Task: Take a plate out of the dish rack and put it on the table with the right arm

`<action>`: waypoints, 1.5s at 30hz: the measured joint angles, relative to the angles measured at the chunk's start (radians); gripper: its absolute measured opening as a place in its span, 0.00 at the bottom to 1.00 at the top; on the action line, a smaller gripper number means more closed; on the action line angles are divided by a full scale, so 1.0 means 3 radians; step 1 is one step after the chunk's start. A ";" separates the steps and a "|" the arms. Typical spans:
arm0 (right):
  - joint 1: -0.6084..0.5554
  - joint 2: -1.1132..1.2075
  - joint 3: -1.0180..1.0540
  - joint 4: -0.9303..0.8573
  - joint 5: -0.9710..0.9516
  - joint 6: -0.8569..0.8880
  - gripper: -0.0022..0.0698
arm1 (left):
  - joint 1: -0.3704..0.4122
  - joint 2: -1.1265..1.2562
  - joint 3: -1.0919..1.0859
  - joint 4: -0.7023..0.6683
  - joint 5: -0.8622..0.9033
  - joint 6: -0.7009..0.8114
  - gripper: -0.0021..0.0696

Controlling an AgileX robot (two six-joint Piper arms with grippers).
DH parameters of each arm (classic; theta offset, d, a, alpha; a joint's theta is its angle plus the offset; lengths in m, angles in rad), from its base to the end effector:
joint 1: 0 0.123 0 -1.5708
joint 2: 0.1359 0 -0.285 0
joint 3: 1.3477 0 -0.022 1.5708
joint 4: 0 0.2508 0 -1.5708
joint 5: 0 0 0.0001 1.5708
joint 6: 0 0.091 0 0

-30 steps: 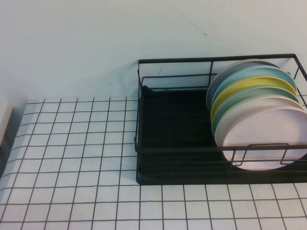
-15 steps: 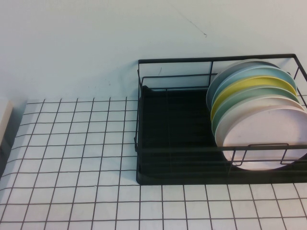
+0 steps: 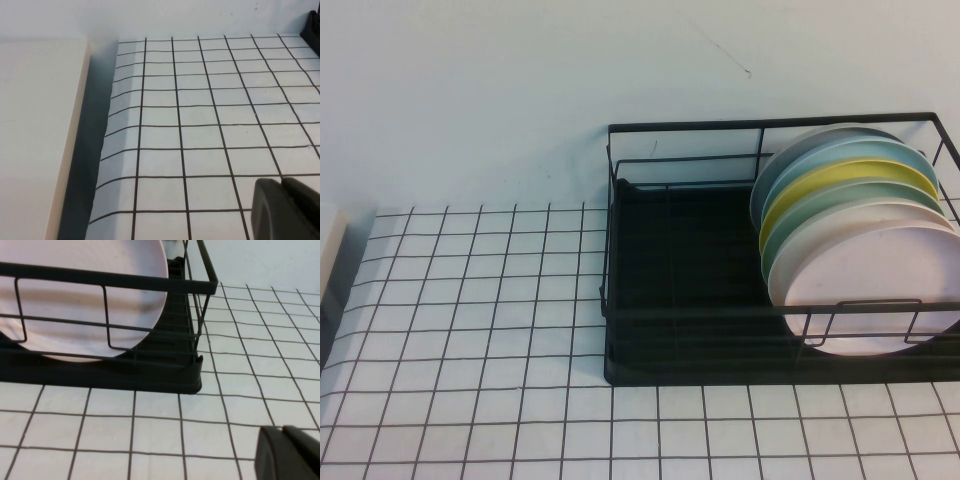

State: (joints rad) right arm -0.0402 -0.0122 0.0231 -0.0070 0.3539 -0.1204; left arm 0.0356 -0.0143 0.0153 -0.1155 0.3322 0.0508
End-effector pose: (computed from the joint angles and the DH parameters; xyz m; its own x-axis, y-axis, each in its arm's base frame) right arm 0.0530 -0.0024 0.1742 -0.2770 -0.1156 -0.9539 0.0075 0.9924 -0.1224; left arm 0.0534 -0.0015 0.1790 -0.2410 -0.0670 -0.9682 -0.0132 0.9977 -0.0657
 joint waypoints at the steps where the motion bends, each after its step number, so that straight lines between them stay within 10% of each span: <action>1: 0.0000 0.0000 0.0000 0.0000 0.0000 0.0000 0.03 | 0.0000 0.0000 0.0000 0.0000 0.0000 0.0000 0.02; 29: 0.0000 0.0000 0.0022 0.0313 -0.3560 0.0290 0.03 | 0.0000 0.0000 0.0000 0.0000 0.0000 0.0000 0.02; 45: 0.0000 0.0715 -0.1543 0.0149 -0.0011 0.0019 0.03 | 0.0000 0.0000 0.0000 0.0000 0.0000 0.0000 0.02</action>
State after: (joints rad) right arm -0.0402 0.2022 -0.4398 0.0377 0.3507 -0.1148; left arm 0.0356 -0.0143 0.0153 -0.1155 0.3322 0.0508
